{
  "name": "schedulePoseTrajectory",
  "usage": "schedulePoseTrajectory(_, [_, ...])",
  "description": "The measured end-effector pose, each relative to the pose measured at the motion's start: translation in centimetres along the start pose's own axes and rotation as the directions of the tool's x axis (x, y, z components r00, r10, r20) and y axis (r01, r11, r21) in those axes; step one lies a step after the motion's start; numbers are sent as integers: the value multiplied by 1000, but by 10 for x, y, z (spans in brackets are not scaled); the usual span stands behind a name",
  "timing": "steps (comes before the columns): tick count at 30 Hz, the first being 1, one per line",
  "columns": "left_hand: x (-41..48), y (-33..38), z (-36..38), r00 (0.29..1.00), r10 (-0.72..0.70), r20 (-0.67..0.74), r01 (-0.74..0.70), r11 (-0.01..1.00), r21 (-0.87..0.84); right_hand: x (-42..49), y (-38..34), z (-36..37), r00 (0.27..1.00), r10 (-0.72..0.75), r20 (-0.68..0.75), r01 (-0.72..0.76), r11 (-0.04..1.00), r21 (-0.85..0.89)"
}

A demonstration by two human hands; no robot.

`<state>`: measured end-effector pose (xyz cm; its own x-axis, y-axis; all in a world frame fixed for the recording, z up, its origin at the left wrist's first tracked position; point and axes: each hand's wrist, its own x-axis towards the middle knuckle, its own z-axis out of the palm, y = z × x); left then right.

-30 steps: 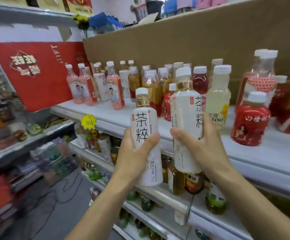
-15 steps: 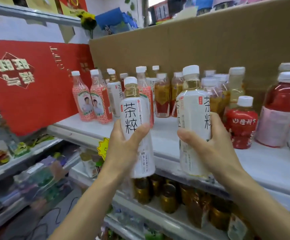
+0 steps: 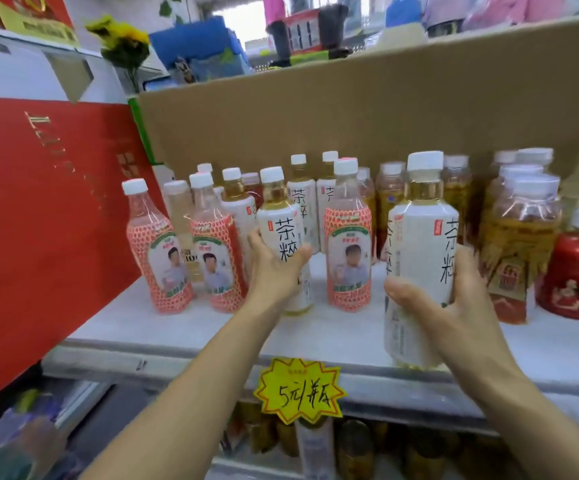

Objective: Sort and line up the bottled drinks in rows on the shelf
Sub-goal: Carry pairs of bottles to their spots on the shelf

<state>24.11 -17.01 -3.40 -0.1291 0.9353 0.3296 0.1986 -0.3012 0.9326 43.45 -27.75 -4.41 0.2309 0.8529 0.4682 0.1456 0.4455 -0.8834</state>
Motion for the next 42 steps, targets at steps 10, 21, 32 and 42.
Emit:
schedulePoseTrajectory(10, [67, -15, 35, 995, -46, 86, 38, 996, 82, 9, 10, 5, 1000, 7, -23, -9, 996, -89])
schedulePoseTrajectory(21, [-45, 25, -21, 937, 299, 182, -313, 948, 53, -5, 19, 61, 993, -21, 119, 27, 998, -49])
schedulePoseTrajectory(32, [-8, 47, -47, 930, 263, 257, -349, 851, 393, 33, 15, 61, 959, -285, -5, 270, 913, -305])
schedulePoseTrajectory(42, [52, 43, -3, 964, 103, 246, -196, 899, 392, 80, 34, 56, 986, 87, 142, -60, 981, -186])
